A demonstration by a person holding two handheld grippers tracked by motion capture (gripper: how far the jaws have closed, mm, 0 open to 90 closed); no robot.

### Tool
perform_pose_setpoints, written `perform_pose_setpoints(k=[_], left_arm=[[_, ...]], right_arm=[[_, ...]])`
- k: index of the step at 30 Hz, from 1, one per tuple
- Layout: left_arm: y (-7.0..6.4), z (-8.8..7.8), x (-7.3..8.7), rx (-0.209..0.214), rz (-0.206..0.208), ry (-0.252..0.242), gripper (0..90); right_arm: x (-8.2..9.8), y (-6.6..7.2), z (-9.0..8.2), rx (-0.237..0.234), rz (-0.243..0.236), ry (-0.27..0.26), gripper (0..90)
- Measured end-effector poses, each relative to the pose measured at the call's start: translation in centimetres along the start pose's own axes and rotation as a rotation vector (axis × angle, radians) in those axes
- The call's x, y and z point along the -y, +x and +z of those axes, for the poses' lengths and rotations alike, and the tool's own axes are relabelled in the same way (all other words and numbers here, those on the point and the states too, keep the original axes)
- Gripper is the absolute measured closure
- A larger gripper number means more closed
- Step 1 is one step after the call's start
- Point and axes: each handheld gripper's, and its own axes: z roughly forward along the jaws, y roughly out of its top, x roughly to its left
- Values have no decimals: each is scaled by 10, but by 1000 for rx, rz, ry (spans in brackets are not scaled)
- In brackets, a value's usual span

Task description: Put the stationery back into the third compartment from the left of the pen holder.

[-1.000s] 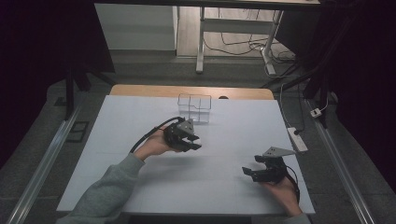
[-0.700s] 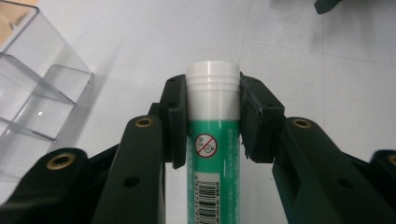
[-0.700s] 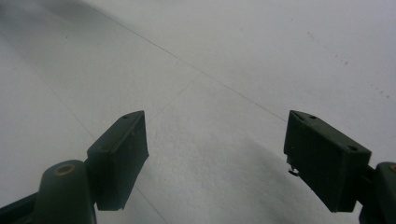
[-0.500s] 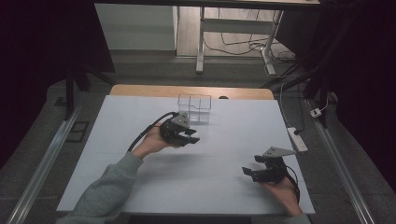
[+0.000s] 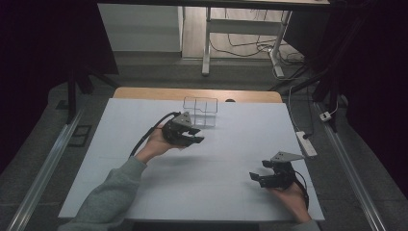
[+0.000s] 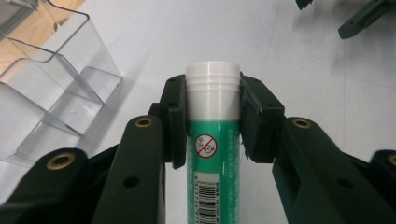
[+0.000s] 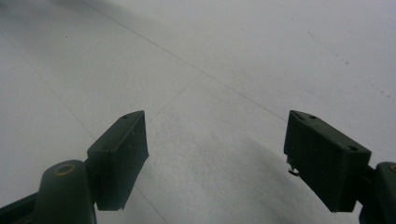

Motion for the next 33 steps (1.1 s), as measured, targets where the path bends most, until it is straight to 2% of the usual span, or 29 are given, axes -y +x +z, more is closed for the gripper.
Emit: perform_pose_setpoints(k=[6, 17, 27, 33], left_arm=[[2, -1, 0, -10, -12, -14, 641], [8, 1, -10, -16, -33, -80, 641], [15, 11, -34, -36, -45, -111, 641], [21, 17, -41, -63, -51, -109, 641]], right_arm=[[0, 0, 1, 0, -1, 0, 209], [0, 0, 0, -3, 6, -4, 211], [0, -1, -2, -6, 2, -8, 213], [0, -1, -2, -12, 3, -13, 214]])
